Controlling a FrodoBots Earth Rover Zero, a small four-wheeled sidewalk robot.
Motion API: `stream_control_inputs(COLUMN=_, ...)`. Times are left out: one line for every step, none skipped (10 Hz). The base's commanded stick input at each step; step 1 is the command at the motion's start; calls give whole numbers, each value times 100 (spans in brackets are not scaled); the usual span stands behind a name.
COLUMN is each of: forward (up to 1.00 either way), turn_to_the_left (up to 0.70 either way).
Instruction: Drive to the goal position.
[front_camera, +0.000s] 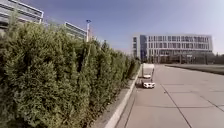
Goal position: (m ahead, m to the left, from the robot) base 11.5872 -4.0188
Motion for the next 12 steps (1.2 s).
stream_control_inputs(forward=0, turn_to_the_left=-70)
stream_control_inputs(forward=0, turn_to_the_left=-70)
stream_control_inputs(forward=0, turn_to_the_left=-70)
stream_control_inputs(forward=0, turn_to_the_left=-70)
stream_control_inputs(forward=0, turn_to_the_left=-70)
stream_control_inputs(forward=0, turn_to_the_left=-70)
stream_control_inputs(forward=0, turn_to_the_left=-70)
stream_control_inputs(forward=0, turn_to_the_left=-70)
stream_control_inputs(forward=0, turn_to_the_left=-70)
stream_control_inputs(forward=0, turn_to_the_left=-70)
stream_control_inputs(forward=0, turn_to_the_left=-70)
stream_control_inputs(forward=0, turn_to_the_left=-70)
